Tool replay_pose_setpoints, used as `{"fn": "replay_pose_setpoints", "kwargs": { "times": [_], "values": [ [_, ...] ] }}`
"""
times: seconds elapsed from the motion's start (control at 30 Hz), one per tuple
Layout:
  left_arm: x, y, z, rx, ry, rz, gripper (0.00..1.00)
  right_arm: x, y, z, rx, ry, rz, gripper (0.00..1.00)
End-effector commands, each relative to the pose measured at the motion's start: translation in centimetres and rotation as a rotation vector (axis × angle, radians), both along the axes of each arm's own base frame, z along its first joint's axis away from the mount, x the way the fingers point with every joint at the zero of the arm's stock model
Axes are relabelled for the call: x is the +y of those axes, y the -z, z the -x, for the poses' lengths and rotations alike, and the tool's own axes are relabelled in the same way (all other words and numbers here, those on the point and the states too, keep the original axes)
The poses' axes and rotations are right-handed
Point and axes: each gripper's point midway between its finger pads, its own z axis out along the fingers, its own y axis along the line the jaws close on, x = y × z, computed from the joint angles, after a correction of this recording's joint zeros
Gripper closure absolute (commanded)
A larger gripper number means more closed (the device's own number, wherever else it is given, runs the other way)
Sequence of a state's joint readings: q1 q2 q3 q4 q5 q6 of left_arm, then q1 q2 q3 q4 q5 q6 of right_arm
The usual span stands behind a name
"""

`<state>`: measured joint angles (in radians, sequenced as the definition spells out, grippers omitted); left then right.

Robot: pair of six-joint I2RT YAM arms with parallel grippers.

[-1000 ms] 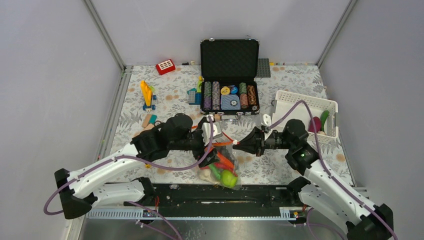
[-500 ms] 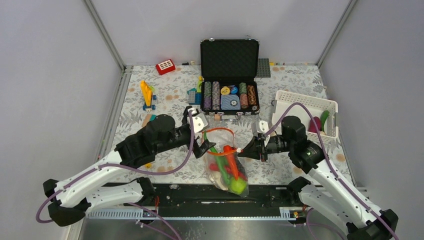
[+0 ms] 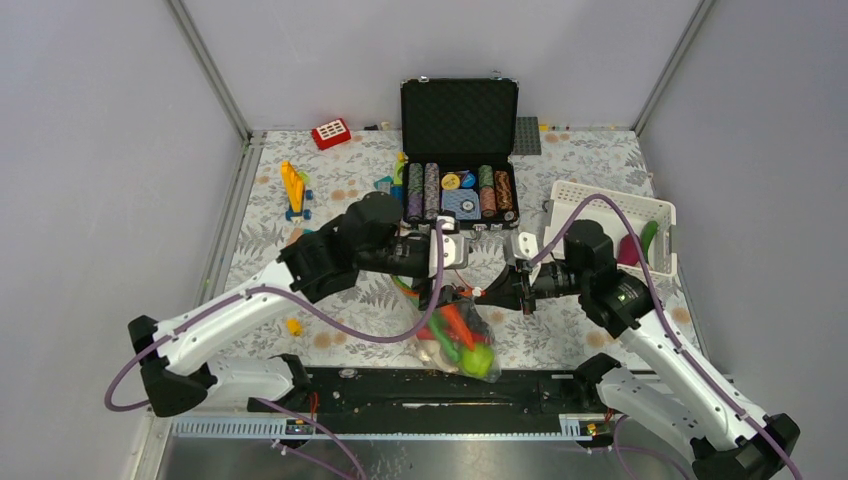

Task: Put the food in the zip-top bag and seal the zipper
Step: Zip the zipper food storage bag at the center of the board.

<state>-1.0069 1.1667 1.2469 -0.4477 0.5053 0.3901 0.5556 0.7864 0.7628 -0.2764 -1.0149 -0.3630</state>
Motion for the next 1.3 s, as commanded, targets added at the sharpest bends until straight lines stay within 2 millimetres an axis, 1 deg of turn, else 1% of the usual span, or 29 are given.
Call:
{"fn": "replay_pose_setpoints", "kwargs": {
  "times": [0.0,0.07,0.17,0.3,0.43,0.47,0.6,0.63,0.73,0.8,0.83,0.97,1.07,1.17,1.27],
  "values": [
    [-1.6,-1.6,2.1,0.020,0.175,0.023,0.22,0.3,-2.7,0.0,-0.090,-0.031,-0.041,1.00],
    [-2.0,-0.9,2.2,0.047,0.199,-0.005,0.33,0.3,-2.7,-0.1,-0.100,-0.029,-0.040,1.00],
    [-2.3,-0.1,2.2,0.061,0.221,-0.032,0.46,0.2,-2.9,-0.1,-0.106,-0.031,-0.034,1.00],
    [-2.5,0.5,2.7,0.087,0.256,-0.053,0.59,0.1,-2.9,-0.2,-0.107,-0.027,-0.029,1.00],
    [-3.0,1.1,2.6,0.120,0.258,-0.069,0.62,0.0,-3.0,0.4,-0.125,-0.055,-0.035,1.00],
    [-3.2,0.9,2.5,0.126,0.258,-0.068,0.62,0.0,-3.0,0.5,-0.126,-0.061,-0.032,1.00],
    [-3.5,1.1,2.6,0.154,0.273,-0.080,0.65,-0.1,-2.8,0.5,-0.123,-0.062,-0.021,1.00],
    [-3.5,1.2,2.7,0.161,0.275,-0.085,0.67,-0.1,-2.8,0.5,-0.123,-0.060,-0.019,1.00],
    [-3.4,1.8,2.5,0.173,0.261,-0.112,0.87,-0.2,-2.9,0.4,-0.134,-0.049,-0.019,1.00],
    [-3.3,2.2,2.4,0.177,0.251,-0.126,0.93,-0.2,-3.0,0.4,-0.144,-0.048,-0.024,1.00],
    [-3.3,2.4,2.4,0.180,0.246,-0.131,0.99,-0.3,-3.1,0.4,-0.146,-0.046,-0.025,1.00],
    [-3.1,3.1,2.2,0.195,0.224,-0.151,1.00,-0.3,-3.1,0.2,-0.155,-0.028,-0.026,1.00],
    [-2.6,4.0,1.7,0.199,0.176,-0.181,1.00,-0.4,-3.3,-0.2,-0.169,0.001,-0.037,1.00],
    [-1.8,5.9,0.4,0.211,0.060,-0.235,1.00,-0.6,-3.3,-0.6,-0.189,0.045,-0.038,1.00],
    [-0.4,8.0,-1.3,0.218,-0.100,-0.298,1.00,-0.9,-3.3,-0.8,-0.213,0.070,-0.036,1.00]
  ]
}}
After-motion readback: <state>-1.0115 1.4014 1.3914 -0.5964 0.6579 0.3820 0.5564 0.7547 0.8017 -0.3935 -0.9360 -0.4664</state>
